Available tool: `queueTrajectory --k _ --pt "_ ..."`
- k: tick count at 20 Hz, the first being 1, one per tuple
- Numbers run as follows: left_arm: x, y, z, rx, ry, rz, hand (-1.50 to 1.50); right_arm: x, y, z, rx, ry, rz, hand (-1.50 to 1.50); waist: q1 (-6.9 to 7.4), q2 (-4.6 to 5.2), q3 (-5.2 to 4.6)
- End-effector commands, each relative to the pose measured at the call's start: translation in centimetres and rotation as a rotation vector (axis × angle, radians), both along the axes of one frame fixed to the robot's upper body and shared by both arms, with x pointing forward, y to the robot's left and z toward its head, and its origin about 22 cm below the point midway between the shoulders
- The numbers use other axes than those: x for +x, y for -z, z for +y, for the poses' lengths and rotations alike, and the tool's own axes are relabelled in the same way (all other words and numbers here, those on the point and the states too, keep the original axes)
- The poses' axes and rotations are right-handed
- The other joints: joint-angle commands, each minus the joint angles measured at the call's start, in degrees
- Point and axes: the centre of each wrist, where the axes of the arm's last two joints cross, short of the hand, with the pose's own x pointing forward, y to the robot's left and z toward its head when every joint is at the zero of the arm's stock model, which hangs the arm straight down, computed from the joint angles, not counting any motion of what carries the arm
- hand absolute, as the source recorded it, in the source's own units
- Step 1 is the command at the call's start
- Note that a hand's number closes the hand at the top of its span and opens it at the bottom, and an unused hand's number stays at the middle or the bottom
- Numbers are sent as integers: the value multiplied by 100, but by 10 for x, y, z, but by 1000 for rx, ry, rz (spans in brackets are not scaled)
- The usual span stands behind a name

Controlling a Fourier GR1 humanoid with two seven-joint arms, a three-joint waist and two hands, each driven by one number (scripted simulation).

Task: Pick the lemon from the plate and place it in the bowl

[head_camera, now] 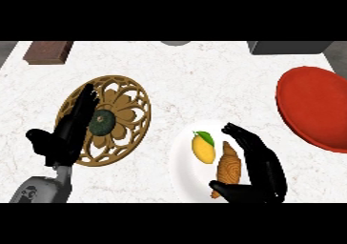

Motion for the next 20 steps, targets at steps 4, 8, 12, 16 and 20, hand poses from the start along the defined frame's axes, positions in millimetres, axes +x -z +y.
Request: queueTrajectory --k 4,8,12,16,20 --pt "-5 -8 -3 19 3 -7 0 -1 -15 -40 -35 134 -130 -150 89 -16 -11" --pt "2 5 -15 22 18 -16 0 1 -45 -57 -185 183 -20 -150 69 -12 -15" --pt "-11 14 -8 25 -11 -21 0 6 -76 -80 -246 91 52 -150 101 -14 -14" --pt "5 6 -28 24 22 -1 0 24 -90 -60 -357 11 161 -150 111 -4 -15" --pt "5 10 -25 19 16 -14 0 24 -69 -56 -457 -71 270 -150 118 -1 -13"
